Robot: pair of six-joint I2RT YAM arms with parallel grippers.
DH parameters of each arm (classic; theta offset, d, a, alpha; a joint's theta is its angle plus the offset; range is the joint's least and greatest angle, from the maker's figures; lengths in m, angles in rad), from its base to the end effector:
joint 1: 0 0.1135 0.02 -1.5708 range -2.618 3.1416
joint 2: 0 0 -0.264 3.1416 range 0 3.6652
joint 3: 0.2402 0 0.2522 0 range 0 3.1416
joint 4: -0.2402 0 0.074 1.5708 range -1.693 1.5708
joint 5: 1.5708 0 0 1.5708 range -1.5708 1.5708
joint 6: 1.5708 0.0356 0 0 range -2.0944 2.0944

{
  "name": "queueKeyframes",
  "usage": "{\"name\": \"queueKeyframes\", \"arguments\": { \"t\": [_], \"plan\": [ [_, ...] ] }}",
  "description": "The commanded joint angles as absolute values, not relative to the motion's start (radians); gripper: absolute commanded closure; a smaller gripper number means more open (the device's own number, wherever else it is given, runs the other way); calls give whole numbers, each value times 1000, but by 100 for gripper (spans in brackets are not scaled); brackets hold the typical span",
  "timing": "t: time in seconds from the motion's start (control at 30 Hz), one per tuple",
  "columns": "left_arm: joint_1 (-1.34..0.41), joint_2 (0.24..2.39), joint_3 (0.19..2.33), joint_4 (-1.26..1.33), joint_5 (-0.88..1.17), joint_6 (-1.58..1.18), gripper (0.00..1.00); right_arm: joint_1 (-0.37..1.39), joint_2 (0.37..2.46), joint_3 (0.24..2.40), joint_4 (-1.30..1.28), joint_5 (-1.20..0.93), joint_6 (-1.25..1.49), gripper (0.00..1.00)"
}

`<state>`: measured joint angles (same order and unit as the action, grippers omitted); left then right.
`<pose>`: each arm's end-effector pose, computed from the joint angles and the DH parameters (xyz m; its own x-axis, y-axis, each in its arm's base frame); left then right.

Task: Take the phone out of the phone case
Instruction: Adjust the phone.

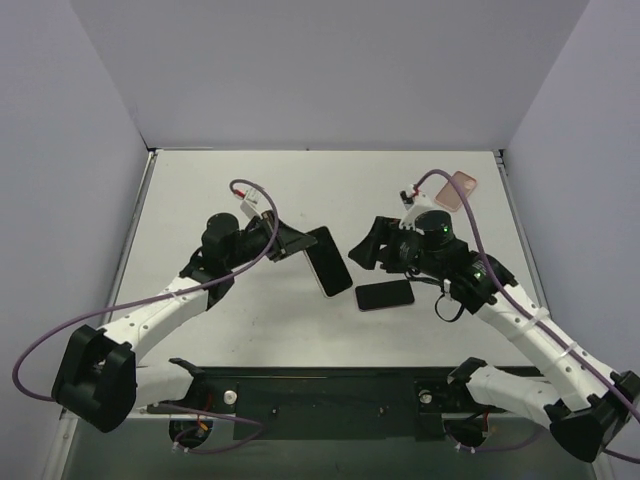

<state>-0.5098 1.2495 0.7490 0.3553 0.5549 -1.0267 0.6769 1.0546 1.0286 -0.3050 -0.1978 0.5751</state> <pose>0.2383 -0.1547 0.2840 -0.8096 -0.3805 -0.4470 0.3422 0.3127 -0.8861 0.1820 0.1552 0.3613 -0.6254 0.1816 -0.7588 -0.4991 0.6544 0.5680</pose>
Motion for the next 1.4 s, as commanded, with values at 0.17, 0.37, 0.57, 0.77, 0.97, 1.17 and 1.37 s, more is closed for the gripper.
{"name": "queueKeyframes", "arguments": {
  "t": [0.17,0.37,0.57,0.77,0.97,1.17,1.37],
  "plan": [
    [-482,1232,565,994,203,-1551,100,669,1055,710,438,-211,1149,34],
    [-482,1201,532,1046,81,-1578,100,755,1002,709,290,24,1063,34],
    [-489,1180,502,1081,22,-1578,100,753,1006,693,281,80,1065,34],
    [-491,1203,509,1137,9,-1620,100,779,1084,689,423,41,1094,35],
    [-502,1212,512,1190,-25,-1657,100,778,1143,687,540,8,1144,44],
    [-525,1206,488,1200,-40,-1674,100,778,1178,660,664,-24,1170,49],
    [-535,1180,483,1122,39,-1666,100,749,1235,719,747,-141,1123,98]
  ]
}}
